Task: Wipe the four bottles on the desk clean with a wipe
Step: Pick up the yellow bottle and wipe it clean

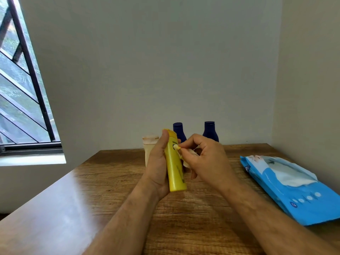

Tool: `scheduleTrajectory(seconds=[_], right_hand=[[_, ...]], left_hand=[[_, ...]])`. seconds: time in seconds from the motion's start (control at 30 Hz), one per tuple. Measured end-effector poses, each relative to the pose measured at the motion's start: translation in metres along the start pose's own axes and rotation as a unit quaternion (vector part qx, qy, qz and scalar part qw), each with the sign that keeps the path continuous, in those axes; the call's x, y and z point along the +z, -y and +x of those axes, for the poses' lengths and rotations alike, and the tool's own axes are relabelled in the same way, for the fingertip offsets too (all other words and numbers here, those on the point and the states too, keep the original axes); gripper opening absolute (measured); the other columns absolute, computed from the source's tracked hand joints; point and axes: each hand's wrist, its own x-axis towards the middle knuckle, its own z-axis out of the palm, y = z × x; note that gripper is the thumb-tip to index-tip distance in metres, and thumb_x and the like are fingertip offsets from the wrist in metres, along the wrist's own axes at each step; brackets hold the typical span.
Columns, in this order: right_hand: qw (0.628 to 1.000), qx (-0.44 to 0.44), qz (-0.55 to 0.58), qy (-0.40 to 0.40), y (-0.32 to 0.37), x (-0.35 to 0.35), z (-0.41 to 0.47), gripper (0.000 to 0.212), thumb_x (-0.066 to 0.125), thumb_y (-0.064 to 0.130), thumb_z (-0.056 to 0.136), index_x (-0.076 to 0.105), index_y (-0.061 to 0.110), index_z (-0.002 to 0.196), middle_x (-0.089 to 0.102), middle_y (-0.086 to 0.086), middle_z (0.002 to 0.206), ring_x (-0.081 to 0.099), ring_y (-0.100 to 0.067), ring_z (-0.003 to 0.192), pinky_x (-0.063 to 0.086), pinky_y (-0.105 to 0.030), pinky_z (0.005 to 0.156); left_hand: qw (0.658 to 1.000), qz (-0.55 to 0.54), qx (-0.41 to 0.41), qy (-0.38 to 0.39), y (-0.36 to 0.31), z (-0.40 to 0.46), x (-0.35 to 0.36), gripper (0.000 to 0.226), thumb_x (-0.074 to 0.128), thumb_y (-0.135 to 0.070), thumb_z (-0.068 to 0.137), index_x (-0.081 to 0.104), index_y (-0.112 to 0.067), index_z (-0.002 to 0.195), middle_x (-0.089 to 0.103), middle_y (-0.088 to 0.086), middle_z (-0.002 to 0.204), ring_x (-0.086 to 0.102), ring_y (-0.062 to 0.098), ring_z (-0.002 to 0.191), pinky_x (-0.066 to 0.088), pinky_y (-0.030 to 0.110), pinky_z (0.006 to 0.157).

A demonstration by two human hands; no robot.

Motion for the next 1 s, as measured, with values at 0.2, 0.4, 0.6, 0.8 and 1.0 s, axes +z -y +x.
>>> scheduleTrajectory(seconds=[0.2, 0.4, 0.6, 0.8, 1.0], right_hand=[[0.998, -0.009, -0.002, -0.069, 0.001, -0.002, 0.005, 0.010, 0.072, 0.017, 0.088, 0.069, 0.022, 0.080, 0.068, 0.013, 0.076, 0.065, 0.004, 0.068, 0.047, -0.011, 0.048], [0.992, -0.045, -0.011, -0.119, -0.002, -0.002, 0.005, 0.006, 0.073, 0.026, 0.089, 0.069, 0.023, 0.085, 0.068, 0.012, 0.077, 0.065, -0.006, 0.061, 0.048, -0.015, 0.046], [0.992, -0.082, -0.009, -0.096, 0.004, 0.000, 0.001, 0.006, 0.072, 0.019, 0.089, 0.068, 0.024, 0.089, 0.068, 0.015, 0.082, 0.067, -0.003, 0.077, 0.051, -0.012, 0.054], [0.992, -0.090, -0.029, -0.089, 0.002, 0.000, 0.002, 0.006, 0.072, 0.015, 0.089, 0.072, 0.021, 0.091, 0.069, 0.015, 0.085, 0.067, 0.000, 0.084, 0.051, -0.009, 0.061], [0.989, -0.126, -0.061, -0.041, 0.003, -0.001, 0.000, 0.005, 0.072, 0.013, 0.088, 0.072, 0.017, 0.090, 0.066, 0.014, 0.080, 0.064, 0.000, 0.073, 0.045, -0.008, 0.056]], left_hand=[[0.998, -0.032, 0.019, -0.046, -0.003, 0.007, -0.003, 0.067, 0.034, -0.065, 0.098, 0.069, -0.011, 0.114, 0.075, 0.017, 0.103, 0.073, 0.029, 0.081, 0.059, 0.045, 0.076], [0.983, -0.098, 0.109, -0.110, -0.014, 0.010, -0.010, 0.042, 0.050, -0.056, 0.097, 0.061, -0.016, 0.106, 0.074, 0.005, 0.082, 0.072, 0.015, 0.069, 0.060, 0.034, 0.066], [0.972, -0.161, 0.110, -0.128, -0.014, 0.012, -0.013, 0.041, 0.060, -0.052, 0.093, 0.058, -0.013, 0.102, 0.073, 0.006, 0.078, 0.072, 0.016, 0.062, 0.059, 0.027, 0.052], [0.979, -0.155, 0.103, -0.088, -0.008, 0.011, -0.012, 0.048, 0.070, -0.050, 0.083, 0.057, -0.012, 0.109, 0.068, 0.007, 0.086, 0.072, 0.018, 0.068, 0.060, 0.029, 0.058], [0.974, -0.175, 0.100, -0.101, -0.005, 0.013, -0.013, 0.039, 0.068, -0.042, 0.091, 0.056, -0.010, 0.109, 0.066, 0.008, 0.082, 0.069, 0.019, 0.068, 0.062, 0.032, 0.064]])
